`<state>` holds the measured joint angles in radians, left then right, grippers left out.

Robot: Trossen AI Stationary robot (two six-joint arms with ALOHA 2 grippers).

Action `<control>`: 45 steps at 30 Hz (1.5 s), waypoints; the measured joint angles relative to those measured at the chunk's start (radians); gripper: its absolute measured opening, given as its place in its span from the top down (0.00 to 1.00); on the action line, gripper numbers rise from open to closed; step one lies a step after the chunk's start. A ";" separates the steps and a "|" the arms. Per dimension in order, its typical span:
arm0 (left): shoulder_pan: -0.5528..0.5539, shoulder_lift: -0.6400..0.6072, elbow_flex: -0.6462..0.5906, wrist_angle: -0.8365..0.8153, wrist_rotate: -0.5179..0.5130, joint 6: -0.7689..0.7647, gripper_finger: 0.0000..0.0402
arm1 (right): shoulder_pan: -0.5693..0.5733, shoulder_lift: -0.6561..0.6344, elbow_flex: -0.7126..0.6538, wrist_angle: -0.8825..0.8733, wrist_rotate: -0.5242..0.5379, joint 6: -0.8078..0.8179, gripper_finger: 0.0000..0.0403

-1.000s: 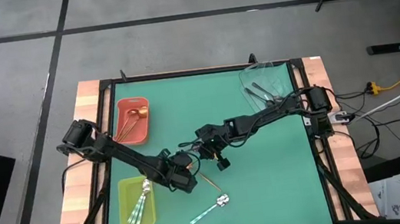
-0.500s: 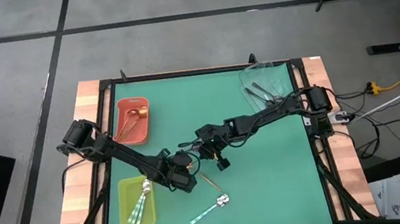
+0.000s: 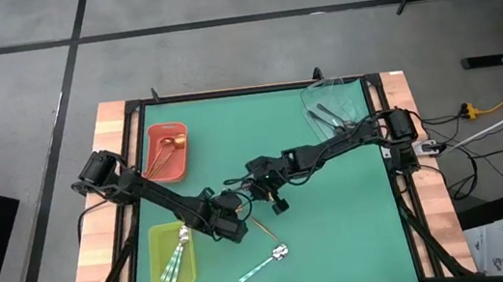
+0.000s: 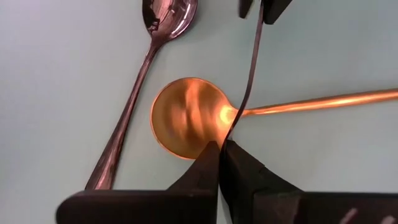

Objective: Sort silverware by color (type)
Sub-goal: Put the black spoon into the transparent bin

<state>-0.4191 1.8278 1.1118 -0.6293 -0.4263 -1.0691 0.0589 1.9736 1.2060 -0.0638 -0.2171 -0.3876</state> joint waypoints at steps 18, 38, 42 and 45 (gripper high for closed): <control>0.000 -0.001 0.000 0.121 -0.057 -0.090 0.99 | -0.001 -0.304 0.000 -0.236 0.171 -0.002 0.78; 0.089 -0.001 0.000 0.606 -0.546 0.075 0.99 | 0.000 -0.760 -0.001 -0.572 0.455 0.432 0.78; 0.101 -0.001 0.000 0.731 -0.636 0.189 0.99 | -0.001 -0.780 -0.001 -0.583 0.504 0.544 0.78; 0.111 -0.001 0.000 0.830 -0.677 0.294 0.99 | -0.001 -0.773 -0.001 -0.569 0.502 0.565 0.78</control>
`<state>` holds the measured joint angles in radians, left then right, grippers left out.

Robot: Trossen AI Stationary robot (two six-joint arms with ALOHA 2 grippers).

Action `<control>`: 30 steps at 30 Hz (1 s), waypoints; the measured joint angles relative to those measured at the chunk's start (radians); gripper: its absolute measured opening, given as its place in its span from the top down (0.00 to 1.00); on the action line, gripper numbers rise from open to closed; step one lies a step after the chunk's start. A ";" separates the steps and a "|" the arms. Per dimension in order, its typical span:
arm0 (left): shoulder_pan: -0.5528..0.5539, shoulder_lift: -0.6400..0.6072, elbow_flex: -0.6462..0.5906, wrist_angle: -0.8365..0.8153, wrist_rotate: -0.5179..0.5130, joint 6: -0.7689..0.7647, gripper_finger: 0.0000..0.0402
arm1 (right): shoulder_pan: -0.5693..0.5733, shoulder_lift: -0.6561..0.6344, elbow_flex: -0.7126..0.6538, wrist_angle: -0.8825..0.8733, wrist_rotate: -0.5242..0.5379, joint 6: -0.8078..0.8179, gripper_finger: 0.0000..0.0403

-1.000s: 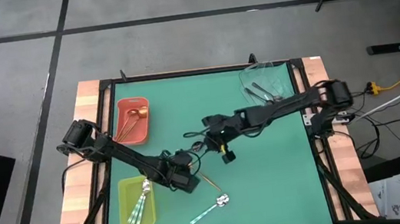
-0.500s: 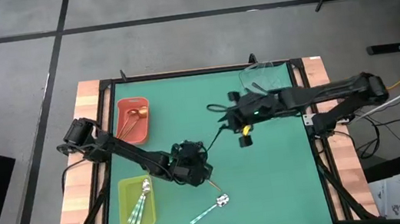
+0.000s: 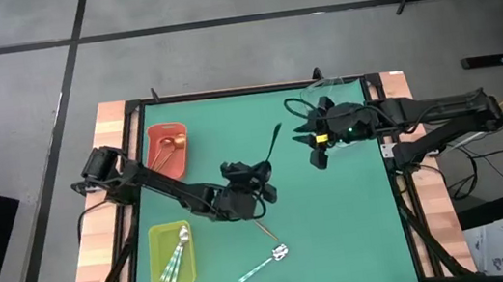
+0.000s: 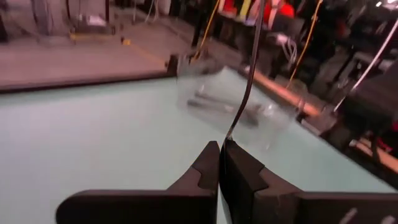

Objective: Sort silverware by color (type)
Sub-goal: Put the black spoon into the transparent bin

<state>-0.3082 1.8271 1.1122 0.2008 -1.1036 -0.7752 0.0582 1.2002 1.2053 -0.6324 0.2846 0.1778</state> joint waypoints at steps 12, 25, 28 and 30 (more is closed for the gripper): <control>0.028 0.000 0.000 0.333 -0.012 0.404 0.99 | 0.000 0.074 0.000 0.072 -0.062 -0.019 0.78; 0.034 0.000 0.000 0.450 0.031 0.627 0.99 | 0.000 0.083 -0.001 0.172 -0.123 -0.080 0.78; 0.034 0.000 0.000 0.469 0.058 0.654 0.99 | 0.000 0.083 -0.001 0.200 -0.147 -0.085 0.78; 0.034 0.000 0.000 0.471 0.060 0.655 0.99 | 0.000 0.083 -0.001 0.209 -0.147 -0.105 0.78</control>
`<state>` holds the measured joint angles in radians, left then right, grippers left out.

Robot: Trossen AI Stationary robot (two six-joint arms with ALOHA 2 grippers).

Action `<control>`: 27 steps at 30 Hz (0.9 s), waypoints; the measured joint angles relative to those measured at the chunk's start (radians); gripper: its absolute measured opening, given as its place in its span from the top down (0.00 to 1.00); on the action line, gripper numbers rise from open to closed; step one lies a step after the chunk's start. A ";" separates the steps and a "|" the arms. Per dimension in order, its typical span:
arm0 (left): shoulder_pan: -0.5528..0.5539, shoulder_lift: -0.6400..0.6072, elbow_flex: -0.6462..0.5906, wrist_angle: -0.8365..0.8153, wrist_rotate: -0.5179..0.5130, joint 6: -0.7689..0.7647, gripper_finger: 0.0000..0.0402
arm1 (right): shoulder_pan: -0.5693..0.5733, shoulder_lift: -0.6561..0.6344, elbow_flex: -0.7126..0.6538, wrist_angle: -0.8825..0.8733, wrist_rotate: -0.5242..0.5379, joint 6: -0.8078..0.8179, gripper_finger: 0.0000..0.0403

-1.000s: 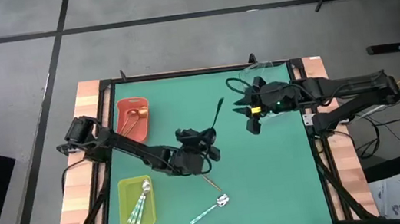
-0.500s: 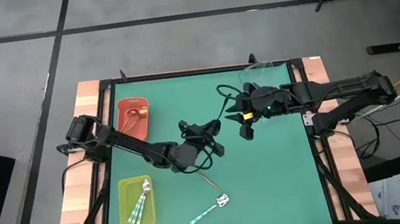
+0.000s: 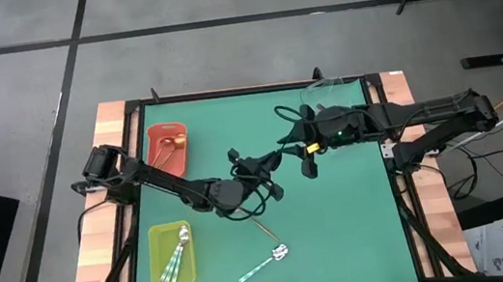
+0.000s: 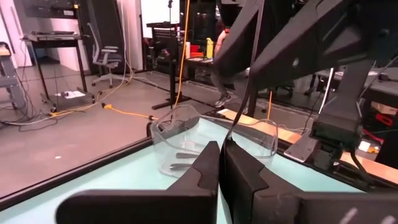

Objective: Sort silverware by color (type)
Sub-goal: Put the black spoon into the transparent bin

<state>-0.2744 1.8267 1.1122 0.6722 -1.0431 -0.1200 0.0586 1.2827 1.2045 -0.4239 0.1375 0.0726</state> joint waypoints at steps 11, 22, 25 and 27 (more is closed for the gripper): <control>0.001 0.000 0.000 0.003 0.002 0.000 0.99 | 0.000 0.003 0.000 0.011 0.000 -0.020 0.86; 0.001 0.000 0.000 -0.002 0.005 0.008 0.99 | 0.000 0.003 0.000 0.012 -0.008 -0.025 0.98; 0.002 0.000 0.000 -0.002 0.005 0.008 0.99 | 0.000 0.003 0.000 0.012 -0.007 -0.025 0.99; 0.005 0.000 0.000 -0.002 0.005 0.006 0.99 | 0.000 0.003 0.000 0.012 -0.005 -0.027 0.99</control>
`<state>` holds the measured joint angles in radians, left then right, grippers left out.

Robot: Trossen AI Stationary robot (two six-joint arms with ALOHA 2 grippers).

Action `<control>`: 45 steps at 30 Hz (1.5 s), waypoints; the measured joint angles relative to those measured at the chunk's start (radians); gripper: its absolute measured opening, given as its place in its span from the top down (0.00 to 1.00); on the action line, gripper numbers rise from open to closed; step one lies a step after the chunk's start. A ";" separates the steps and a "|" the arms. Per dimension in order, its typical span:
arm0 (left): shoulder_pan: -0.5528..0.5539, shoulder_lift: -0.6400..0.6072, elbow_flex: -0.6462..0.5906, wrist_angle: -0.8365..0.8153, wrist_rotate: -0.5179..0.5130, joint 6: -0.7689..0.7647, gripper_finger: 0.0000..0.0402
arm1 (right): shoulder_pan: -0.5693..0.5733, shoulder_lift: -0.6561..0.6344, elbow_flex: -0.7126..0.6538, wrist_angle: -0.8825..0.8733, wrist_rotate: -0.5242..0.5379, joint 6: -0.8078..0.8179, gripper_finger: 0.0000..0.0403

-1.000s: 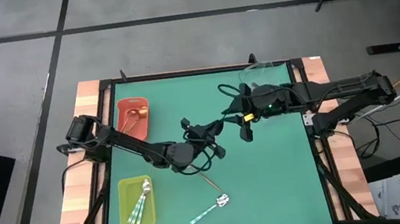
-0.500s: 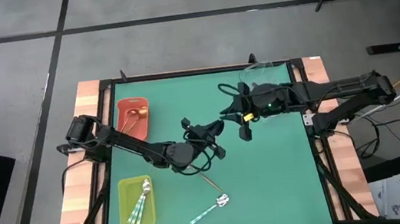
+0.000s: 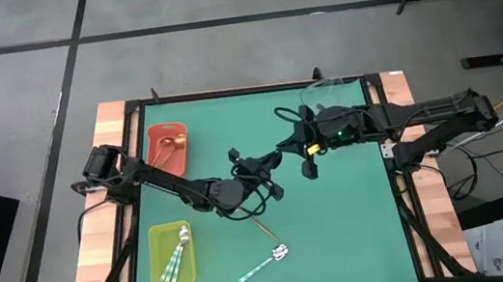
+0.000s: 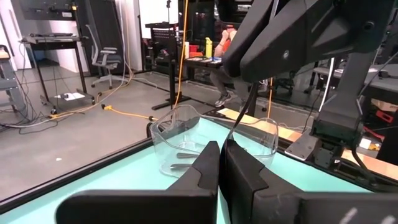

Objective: Sort silverware by color (type)
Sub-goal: Put the black spoon into the transparent bin

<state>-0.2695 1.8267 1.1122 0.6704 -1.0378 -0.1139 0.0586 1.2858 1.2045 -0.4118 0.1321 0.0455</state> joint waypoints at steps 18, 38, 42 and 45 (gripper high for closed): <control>0.029 0.000 0.000 0.008 0.087 -0.021 0.73 | 0.000 0.000 0.000 -0.014 0.022 -0.029 1.00; 0.029 0.000 0.000 -0.004 0.087 -0.015 0.70 | -0.260 -0.008 0.000 -0.334 0.024 -0.092 1.00; 0.029 0.000 0.000 -0.004 0.087 -0.015 0.70 | -0.356 -0.008 0.000 -0.385 -0.031 -0.148 1.00; 0.029 0.000 0.000 -0.004 0.087 -0.015 0.70 | -0.426 -0.008 0.000 -0.413 -0.076 -0.176 1.00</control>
<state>-0.2403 1.8267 1.1122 0.6666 -0.9508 -0.1291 -0.3677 1.2781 1.2049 -0.8248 0.0560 -0.1303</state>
